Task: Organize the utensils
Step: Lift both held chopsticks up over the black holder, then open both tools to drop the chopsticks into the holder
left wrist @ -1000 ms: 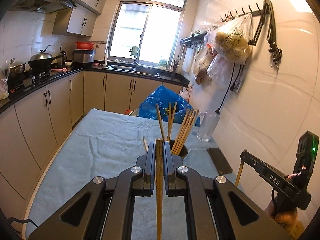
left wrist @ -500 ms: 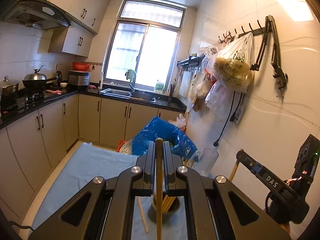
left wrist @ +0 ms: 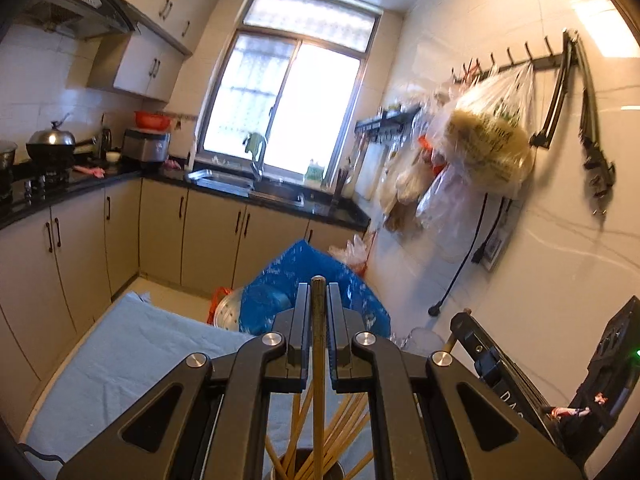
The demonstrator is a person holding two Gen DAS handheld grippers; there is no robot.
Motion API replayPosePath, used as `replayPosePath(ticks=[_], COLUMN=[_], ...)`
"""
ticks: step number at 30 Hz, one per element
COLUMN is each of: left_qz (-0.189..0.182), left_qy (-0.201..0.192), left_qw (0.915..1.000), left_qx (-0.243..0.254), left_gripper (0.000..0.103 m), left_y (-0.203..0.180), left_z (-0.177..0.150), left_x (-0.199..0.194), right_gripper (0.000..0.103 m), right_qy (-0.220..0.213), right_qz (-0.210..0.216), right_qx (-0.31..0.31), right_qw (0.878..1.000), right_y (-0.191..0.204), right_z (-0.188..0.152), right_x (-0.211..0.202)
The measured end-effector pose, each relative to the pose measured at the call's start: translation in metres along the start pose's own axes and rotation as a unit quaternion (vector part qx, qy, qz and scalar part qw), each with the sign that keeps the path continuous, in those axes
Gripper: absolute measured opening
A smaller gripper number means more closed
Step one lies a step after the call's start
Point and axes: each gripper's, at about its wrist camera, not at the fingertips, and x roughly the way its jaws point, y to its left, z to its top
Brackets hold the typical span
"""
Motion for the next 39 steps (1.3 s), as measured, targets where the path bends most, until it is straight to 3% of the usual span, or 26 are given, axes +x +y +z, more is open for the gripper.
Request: replayPosePath(ticks=[9,15,18,21,23,25,33,39], left_qz=[0.022,0.027,0.03,0.032,0.033,0.037,0.059,0.095], left_qy=[0.038,0.049,0.046,0.044,0.037,0.024,-0.008,0.036], left_qw=[0.9989,0.9983,0.9983,0.9984,0.9986,0.999,0.998,0.9942], left_qx=[0.014,0.016,0.02,0.019,0.015,0.013,0.023,0.037], left_gripper=[0.007,0.007,0.007,0.018,0.035,0.041,0.061,0.066], left_y=[0.007,0.008,0.006,0.005,0.006,0.008,0.023,0.041], left_z=[-0.03,-0.035,-0.034,-0.03,-0.028,-0.025,-0.031,-0.066], left_x=[0.042,0.039,0.029,0.015,0.003,-0.014,-0.084,-0.101], right_gripper=[0.008,0.008,0.018,0.033,0.041,0.046,0.058,0.062], right_qy=[0.039,0.062,0.068,0.068,0.064,0.06,0.061,0.109], right_qz=[-0.014,-0.002,0.001,0.001,-0.001,-0.002,-0.015,-0.029], right_qx=[0.01,0.008,0.009,0.011,0.014,0.017,0.017,0.006], right_qw=[0.999,0.998,0.998,0.998,0.998,0.998,0.998,0.994], right_y=[-0.027,-0.028,-0.027,-0.026,-0.026,-0.026,-0.03,-0.036], right_z=[-0.031,-0.04,-0.041,-0.039,-0.037,-0.034,-0.033,-0.064], right_x=[0.027,0.03,0.029,0.022,0.014,0.003,-0.045,-0.07])
